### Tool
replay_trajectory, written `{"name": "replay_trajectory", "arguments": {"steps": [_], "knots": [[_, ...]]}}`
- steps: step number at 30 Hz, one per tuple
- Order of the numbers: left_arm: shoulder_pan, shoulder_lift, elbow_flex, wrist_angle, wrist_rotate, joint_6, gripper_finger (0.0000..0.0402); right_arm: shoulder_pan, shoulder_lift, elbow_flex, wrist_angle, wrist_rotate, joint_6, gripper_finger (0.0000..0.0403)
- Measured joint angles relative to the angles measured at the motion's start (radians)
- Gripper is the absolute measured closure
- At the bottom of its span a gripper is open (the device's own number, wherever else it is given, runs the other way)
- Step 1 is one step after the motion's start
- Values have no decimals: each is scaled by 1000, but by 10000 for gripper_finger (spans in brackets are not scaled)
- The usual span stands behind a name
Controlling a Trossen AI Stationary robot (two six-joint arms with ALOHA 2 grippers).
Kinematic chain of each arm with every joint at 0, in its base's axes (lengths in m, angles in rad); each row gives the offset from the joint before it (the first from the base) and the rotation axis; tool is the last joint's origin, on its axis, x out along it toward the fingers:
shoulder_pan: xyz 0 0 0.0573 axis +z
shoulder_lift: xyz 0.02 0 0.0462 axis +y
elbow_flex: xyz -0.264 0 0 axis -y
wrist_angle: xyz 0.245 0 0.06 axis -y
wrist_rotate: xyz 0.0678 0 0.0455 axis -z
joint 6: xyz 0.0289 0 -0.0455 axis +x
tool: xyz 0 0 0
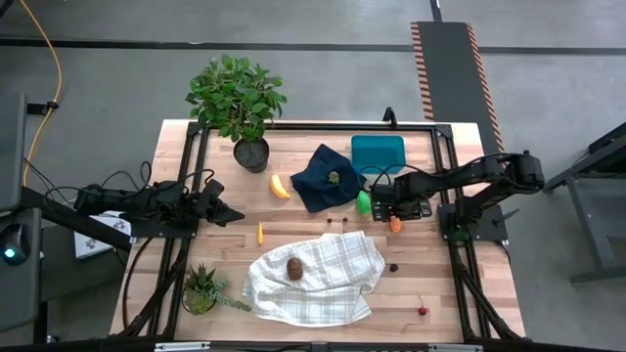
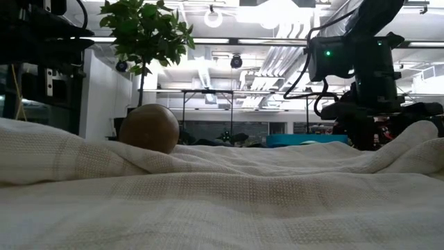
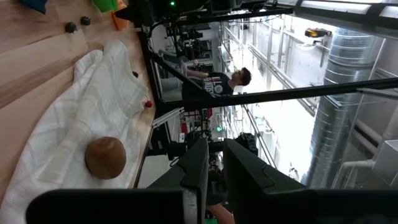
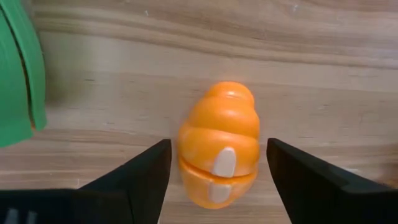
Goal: Pick and placing Produce into tupperware
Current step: Put the yellow durian into the blue bin
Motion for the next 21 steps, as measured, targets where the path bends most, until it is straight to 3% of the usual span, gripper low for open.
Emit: {"name": "replay_trajectory", "arguments": {"steps": [21], "knots": [[0,0,0,0,0,0,362,-39,0,0,1,-10,-3,154]]}}
